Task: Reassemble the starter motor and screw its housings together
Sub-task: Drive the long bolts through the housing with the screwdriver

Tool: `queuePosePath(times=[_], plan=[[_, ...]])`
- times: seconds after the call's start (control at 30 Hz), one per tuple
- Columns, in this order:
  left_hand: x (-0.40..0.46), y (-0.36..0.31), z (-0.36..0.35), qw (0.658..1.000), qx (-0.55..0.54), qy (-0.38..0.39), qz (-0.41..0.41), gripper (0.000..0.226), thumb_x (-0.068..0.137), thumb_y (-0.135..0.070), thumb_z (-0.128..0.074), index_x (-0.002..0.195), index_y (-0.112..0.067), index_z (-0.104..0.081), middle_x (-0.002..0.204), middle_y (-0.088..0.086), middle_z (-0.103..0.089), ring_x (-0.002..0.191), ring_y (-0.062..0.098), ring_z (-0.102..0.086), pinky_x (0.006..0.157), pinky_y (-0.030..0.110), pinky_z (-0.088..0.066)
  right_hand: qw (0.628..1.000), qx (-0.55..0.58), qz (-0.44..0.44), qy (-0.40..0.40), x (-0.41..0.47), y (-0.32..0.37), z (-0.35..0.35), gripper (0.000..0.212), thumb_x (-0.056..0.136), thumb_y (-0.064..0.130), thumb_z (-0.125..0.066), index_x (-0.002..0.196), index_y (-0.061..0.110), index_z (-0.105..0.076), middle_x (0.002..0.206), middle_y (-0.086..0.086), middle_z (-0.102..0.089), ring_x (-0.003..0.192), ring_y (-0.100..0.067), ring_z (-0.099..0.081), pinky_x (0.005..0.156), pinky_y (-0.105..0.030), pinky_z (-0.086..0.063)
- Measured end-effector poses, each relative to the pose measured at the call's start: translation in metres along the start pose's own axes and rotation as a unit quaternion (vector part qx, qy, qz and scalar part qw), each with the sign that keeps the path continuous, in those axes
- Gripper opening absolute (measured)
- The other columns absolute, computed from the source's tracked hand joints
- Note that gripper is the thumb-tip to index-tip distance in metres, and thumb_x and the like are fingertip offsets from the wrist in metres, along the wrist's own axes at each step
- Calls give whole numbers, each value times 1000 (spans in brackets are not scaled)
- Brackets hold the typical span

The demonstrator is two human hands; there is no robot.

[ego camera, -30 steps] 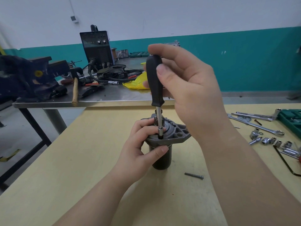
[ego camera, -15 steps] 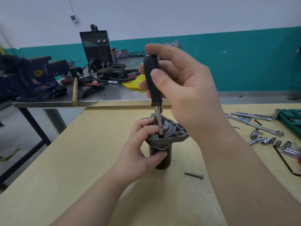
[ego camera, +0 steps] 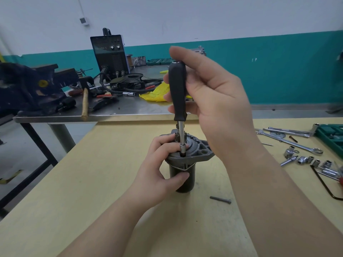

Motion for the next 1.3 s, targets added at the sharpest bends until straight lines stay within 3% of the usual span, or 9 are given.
queuePosePath(times=[0.1,0.27,0.37,0.47,0.67,0.83,0.97,1.13,1.3], plan=[[0,-1,0,1000,-7,-2,1,57,77,-16,-79,129,-37,-68,146,-9,-50,152,30,-41,120,58,-41,1000,-3,8,1,-1,-1,-3,39,112,7,-44,126,29,-72,101,2,-75,87,-22,-68,79,-54,-63],[0,-1,-1,1000,-11,-1,-1,57,78,-14,-79,130,-36,-69,147,-7,-50,151,29,-44,120,58,-41,999,-21,28,14,-1,-2,-2,34,109,18,-47,125,38,-71,115,13,-74,109,-20,-68,100,-58,-59],[0,-1,-1,1000,-17,-3,-2,57,77,-14,-79,129,-34,-69,146,-5,-50,151,30,-43,120,59,-40,997,-56,46,1,0,-4,-3,29,109,19,-55,125,39,-69,106,19,-73,103,-17,-70,98,-60,-59],[0,-1,-1,1000,-15,-3,-4,55,76,-12,-79,127,-32,-70,146,-2,-50,153,30,-39,120,59,-40,990,-103,84,-48,1,-6,-3,26,104,18,-68,125,32,-69,102,11,-71,91,-14,-67,86,-51,-63],[-2,-1,-2,1000,-25,-5,1,48,79,-17,-78,125,-26,-71,142,-1,-53,147,31,-45,116,63,-42,970,-178,147,-76,-3,-5,-6,28,98,15,-75,123,26,-68,106,0,-69,93,-10,-65,78,-21,-51],[-1,-2,-2,999,-37,-8,-7,35,91,-26,-74,125,-29,-71,142,-2,-53,149,31,-42,117,56,-43,994,-75,73,11,-1,-1,-3,29,107,11,-56,129,24,-68,116,8,-74,112,-19,-71,100,-46,-60],[0,-1,-2,999,-31,-10,-8,33,92,-28,-75,124,-35,-71,143,-4,-53,150,29,-42,117,55,-45,989,-118,86,-9,0,3,-1,31,101,10,-68,122,32,-67,101,16,-72,93,-18,-72,87,-48,-64],[-1,0,-1,1000,-28,-12,-6,35,91,-28,-76,121,-44,-70,142,-4,-53,148,33,-44,114,60,-45,975,-180,114,-64,0,-3,-4,28,98,22,-77,123,32,-68,101,8,-71,88,-11,-68,81,-27,-57],[-1,-1,-1,1000,-25,-13,-9,36,91,-26,-76,125,-33,-71,142,-4,-54,147,33,-45,113,63,-45,998,-55,33,18,0,-3,-3,29,107,19,-57,130,32,-69,112,6,-77,104,-21,-76,92,-43,-64]])
Point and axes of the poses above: each hand's wrist, its own x-axis towards the middle knuckle, its own z-axis out of the back of the hand, y = z × x, the point moved 2 cm from there along x, towards the middle knuckle
